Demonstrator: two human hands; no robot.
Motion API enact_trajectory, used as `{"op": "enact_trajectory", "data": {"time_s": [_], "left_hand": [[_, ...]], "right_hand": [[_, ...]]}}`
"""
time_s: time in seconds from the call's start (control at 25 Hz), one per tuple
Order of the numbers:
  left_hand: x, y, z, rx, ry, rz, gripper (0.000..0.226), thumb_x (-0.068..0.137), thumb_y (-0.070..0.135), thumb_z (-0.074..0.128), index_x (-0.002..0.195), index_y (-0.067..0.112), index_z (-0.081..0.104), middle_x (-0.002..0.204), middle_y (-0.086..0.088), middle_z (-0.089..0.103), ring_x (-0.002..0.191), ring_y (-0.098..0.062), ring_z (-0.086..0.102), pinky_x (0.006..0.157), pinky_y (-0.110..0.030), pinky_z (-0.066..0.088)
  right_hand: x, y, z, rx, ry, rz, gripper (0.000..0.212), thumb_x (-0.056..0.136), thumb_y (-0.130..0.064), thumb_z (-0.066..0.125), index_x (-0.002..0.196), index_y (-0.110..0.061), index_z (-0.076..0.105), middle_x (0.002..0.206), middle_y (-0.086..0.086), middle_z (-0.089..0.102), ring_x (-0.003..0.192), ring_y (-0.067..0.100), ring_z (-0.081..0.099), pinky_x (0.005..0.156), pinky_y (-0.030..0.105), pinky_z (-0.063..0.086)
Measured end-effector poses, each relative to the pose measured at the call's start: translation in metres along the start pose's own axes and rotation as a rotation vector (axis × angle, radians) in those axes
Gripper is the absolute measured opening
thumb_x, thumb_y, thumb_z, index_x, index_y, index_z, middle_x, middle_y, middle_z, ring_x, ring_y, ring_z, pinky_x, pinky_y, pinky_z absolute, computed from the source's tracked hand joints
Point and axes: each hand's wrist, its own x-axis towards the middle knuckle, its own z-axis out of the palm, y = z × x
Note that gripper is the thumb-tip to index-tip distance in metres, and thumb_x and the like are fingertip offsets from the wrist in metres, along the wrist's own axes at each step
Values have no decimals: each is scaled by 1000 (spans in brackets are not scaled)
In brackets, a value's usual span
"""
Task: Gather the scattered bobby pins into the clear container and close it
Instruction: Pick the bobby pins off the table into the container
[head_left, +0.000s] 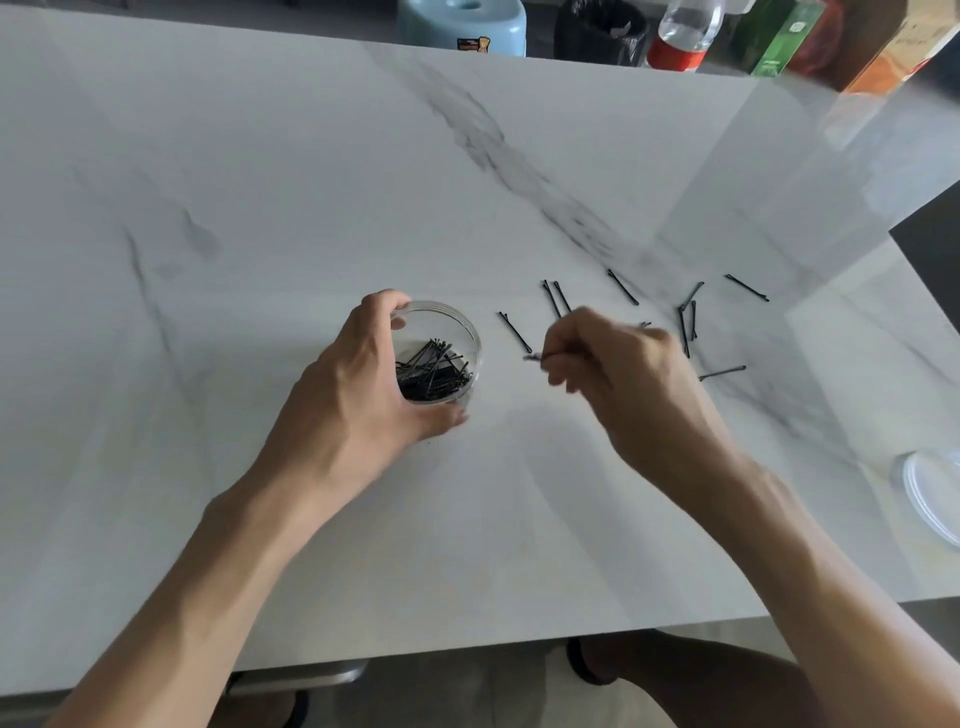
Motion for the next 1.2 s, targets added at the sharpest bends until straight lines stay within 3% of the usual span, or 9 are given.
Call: {"op": "enact_trajectory", "data": {"time_s": [0.08,0.28,0.4,0.56,0.76,0.88,1.0,1.08,1.2], "left_hand": [[-2,4,2,-39,-31,-9,94,50,56,80,127,39,30,125,18,49,114,-7,50,93,-36,45],[-5,8,3,-79,-42,-17,89,48,54,79,123,45,31,122,21,50,113,-6,51,91,-40,46],[-7,8,-1,-32,-9,-2,88,50,55,81,122,43,32,123,22,50,113,-7,52,90,-40,45],[-6,7,-1,18,21,3,88,52,54,82,123,41,32,124,23,50,112,-7,52,89,-37,45],[-6,4,-3,18,38,15,87,51,55,80,122,42,31,122,23,50,110,-6,53,85,-33,45],[-7,3,-3,34,41,21,87,52,55,80,123,41,31,123,21,50,110,-7,53,86,-34,45],[-7,3,-4,46,44,23,88,53,54,80,123,40,30,124,21,49,111,-7,52,85,-33,45],[-8,3,-5,42,40,22,87,54,54,80,123,40,29,125,21,49,111,-7,52,85,-32,44],[-9,3,-5,33,39,19,87,54,54,80,123,41,29,125,22,49,111,-6,51,82,-30,41]], "right_hand": [[14,-14,-1,68,71,-65,6,83,-14,68,82,-20,66,70,-15,63,66,3,56,59,11,42],[30,-30,20,53,-157,-163,10,81,-19,73,91,-22,73,84,-12,64,73,2,49,66,18,42],[41,-10,18,144,72,16,10,78,-25,75,89,-23,74,82,-12,62,68,0,53,63,8,37],[54,18,34,-123,35,338,24,76,-36,75,91,-17,70,86,-3,61,75,15,55,67,31,45],[59,19,55,-337,75,297,7,82,-19,63,76,-17,64,83,2,64,77,28,59,56,31,37],[63,33,44,-391,160,330,6,84,-27,65,84,-21,66,97,0,64,96,26,56,67,30,32],[66,44,36,-367,187,496,36,79,-41,71,108,-22,62,114,3,59,109,26,52,82,36,38],[68,45,34,-324,183,607,41,78,-44,71,109,-19,62,113,6,61,105,28,55,81,36,41],[70,38,36,-259,180,594,12,81,-28,69,88,-18,68,97,5,67,86,27,59,64,30,37]]}}
